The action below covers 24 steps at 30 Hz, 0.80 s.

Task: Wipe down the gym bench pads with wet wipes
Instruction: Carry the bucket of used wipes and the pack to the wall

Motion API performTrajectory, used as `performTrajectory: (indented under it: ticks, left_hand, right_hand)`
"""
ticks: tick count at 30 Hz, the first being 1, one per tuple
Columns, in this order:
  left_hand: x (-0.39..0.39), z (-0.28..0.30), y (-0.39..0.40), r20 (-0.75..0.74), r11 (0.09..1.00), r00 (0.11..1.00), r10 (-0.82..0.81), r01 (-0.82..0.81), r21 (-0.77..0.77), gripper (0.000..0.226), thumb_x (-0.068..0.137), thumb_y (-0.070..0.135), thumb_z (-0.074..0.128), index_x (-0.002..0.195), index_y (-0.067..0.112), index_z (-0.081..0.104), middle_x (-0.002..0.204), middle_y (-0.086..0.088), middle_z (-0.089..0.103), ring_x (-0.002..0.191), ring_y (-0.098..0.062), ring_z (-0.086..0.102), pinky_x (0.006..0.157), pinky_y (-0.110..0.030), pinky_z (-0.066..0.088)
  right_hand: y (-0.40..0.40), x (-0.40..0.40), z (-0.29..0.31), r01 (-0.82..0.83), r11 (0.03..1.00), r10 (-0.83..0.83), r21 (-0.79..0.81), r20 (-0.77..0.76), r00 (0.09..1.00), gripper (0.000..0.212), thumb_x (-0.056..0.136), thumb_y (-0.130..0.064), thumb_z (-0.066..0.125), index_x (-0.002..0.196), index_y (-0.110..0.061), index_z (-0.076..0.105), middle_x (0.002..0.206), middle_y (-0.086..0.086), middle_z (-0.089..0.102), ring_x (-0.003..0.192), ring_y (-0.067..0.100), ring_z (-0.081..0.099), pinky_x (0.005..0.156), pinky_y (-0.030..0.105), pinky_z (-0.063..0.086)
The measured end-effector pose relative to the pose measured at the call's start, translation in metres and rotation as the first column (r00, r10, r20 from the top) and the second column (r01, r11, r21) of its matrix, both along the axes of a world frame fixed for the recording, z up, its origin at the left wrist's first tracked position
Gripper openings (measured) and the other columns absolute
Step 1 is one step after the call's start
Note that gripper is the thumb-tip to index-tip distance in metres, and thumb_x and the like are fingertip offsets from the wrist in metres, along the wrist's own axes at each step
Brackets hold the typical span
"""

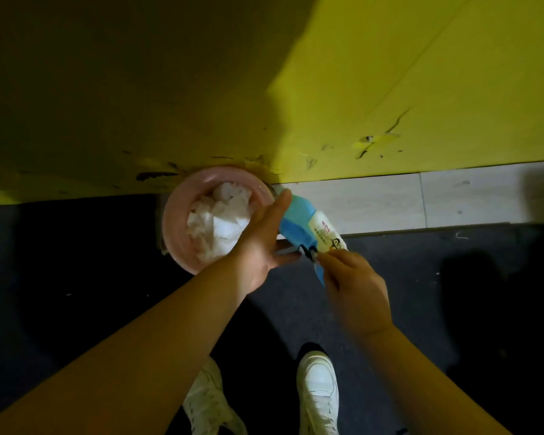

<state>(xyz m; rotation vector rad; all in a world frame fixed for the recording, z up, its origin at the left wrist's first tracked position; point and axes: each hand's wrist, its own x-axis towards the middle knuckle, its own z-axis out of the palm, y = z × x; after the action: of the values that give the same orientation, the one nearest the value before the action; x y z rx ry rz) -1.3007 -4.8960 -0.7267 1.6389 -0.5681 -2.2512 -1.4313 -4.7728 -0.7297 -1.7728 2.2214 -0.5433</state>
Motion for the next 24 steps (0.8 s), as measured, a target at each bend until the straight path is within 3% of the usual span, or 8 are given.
performTrajectory:
  ticks: [6, 10, 12, 14, 16, 18, 21, 24]
  left_hand:
    - [-0.005, -0.015, 0.001, 0.076, 0.997, 0.994, -0.072, 0.070, 0.033, 0.035, 0.095, 0.013, 0.061, 0.130, 0.019, 0.057, 0.106, -0.004, 0.073, 0.089, -0.020, 0.074, 0.067, -0.037, 0.060]
    - [-0.014, -0.023, 0.003, 0.117, 1.000, 0.993, 0.004, -0.005, 0.014, 0.036, 0.097, -0.004, 0.047, 0.120, 0.020, 0.059, 0.108, -0.007, 0.070, 0.085, -0.021, 0.072, 0.063, -0.036, 0.059]
    - [-0.022, -0.026, 0.006, 0.054, 0.999, 0.998, 0.042, -0.042, 0.012, 0.037, 0.097, -0.005, 0.045, 0.109, 0.026, 0.061, 0.102, -0.003, 0.071, 0.080, -0.018, 0.074, 0.061, -0.036, 0.061]
    - [-0.033, -0.031, 0.008, 0.026, 0.999, 0.998, 0.050, -0.050, 0.005, 0.038, 0.098, -0.005, 0.044, 0.108, 0.028, 0.061, 0.100, -0.001, 0.071, 0.082, -0.018, 0.072, 0.069, -0.036, 0.060]
    - [-0.042, -0.037, 0.010, 0.016, 0.999, 0.999, 0.033, -0.033, -0.012, 0.038, 0.097, -0.006, 0.044, 0.112, 0.024, 0.062, 0.101, -0.002, 0.071, 0.084, -0.018, 0.072, 0.068, -0.034, 0.059]
    - [-0.046, -0.042, 0.010, 0.004, 0.999, 1.000, 0.030, -0.030, -0.013, 0.039, 0.097, -0.008, 0.043, 0.111, 0.022, 0.063, 0.100, -0.003, 0.072, 0.082, -0.018, 0.072, 0.064, -0.031, 0.061]
    - [-0.044, -0.051, 0.007, 0.079, 0.994, 0.995, -0.065, 0.072, -0.086, 0.041, 0.095, -0.009, 0.043, 0.115, 0.020, 0.063, 0.102, -0.003, 0.072, 0.089, -0.020, 0.073, 0.062, -0.028, 0.059]
    - [-0.039, -0.059, 0.001, 0.496, 0.775, 0.805, -0.325, 0.527, -0.348, 0.037, 0.093, 0.000, 0.052, 0.126, 0.016, 0.056, 0.107, 0.002, 0.065, 0.107, -0.023, 0.064, 0.064, -0.014, 0.048]
  right_hand:
    - [0.015, -0.028, -0.014, -0.284, 0.958, 0.285, 0.025, -0.101, 0.953, 0.033, 0.065, -0.016, 0.089, 0.095, -0.017, 0.076, 0.096, 0.000, 0.072, 0.085, 0.028, 0.068, 0.072, 0.038, 0.054]
    - [0.030, -0.035, -0.025, 0.141, 0.969, -0.199, 0.206, 0.300, 0.933, 0.038, 0.085, -0.040, 0.069, 0.117, -0.021, 0.067, 0.121, -0.004, 0.058, 0.113, 0.014, 0.050, 0.089, 0.030, 0.044]
    - [0.032, -0.036, -0.032, 0.394, 0.857, -0.512, 0.333, 0.458, 0.727, 0.052, 0.084, -0.045, 0.068, 0.130, -0.025, 0.053, 0.128, -0.007, 0.050, 0.116, 0.010, 0.047, 0.085, 0.022, 0.046]
    - [0.026, -0.035, -0.038, 0.506, 0.662, -0.744, 0.553, 0.566, 0.355, 0.060, 0.084, -0.052, 0.064, 0.136, -0.032, 0.040, 0.134, -0.004, 0.048, 0.112, 0.012, 0.053, 0.081, 0.025, 0.054]
    - [0.018, -0.040, -0.048, 0.482, 0.458, -0.832, 0.747, 0.551, -0.064, 0.069, 0.083, -0.055, 0.065, 0.140, -0.029, 0.035, 0.131, 0.004, 0.048, 0.104, 0.020, 0.058, 0.073, 0.037, 0.061]
    - [0.013, -0.051, -0.058, 0.389, 0.347, -0.824, 0.853, 0.476, -0.308, 0.070, 0.081, -0.043, 0.074, 0.137, -0.014, 0.042, 0.127, 0.011, 0.053, 0.104, 0.029, 0.061, 0.067, 0.044, 0.061]
    - [0.005, -0.072, -0.072, 0.287, 0.358, -0.834, 0.889, 0.442, -0.329, 0.040, 0.080, -0.022, 0.078, 0.113, -0.005, 0.062, 0.108, 0.016, 0.069, 0.093, 0.030, 0.069, 0.066, 0.041, 0.060]
    - [-0.010, -0.090, -0.084, 0.396, 0.456, -0.849, 0.797, 0.523, -0.074, 0.035, 0.082, -0.013, 0.075, 0.115, -0.008, 0.065, 0.102, 0.010, 0.071, 0.086, 0.023, 0.071, 0.062, 0.032, 0.060]
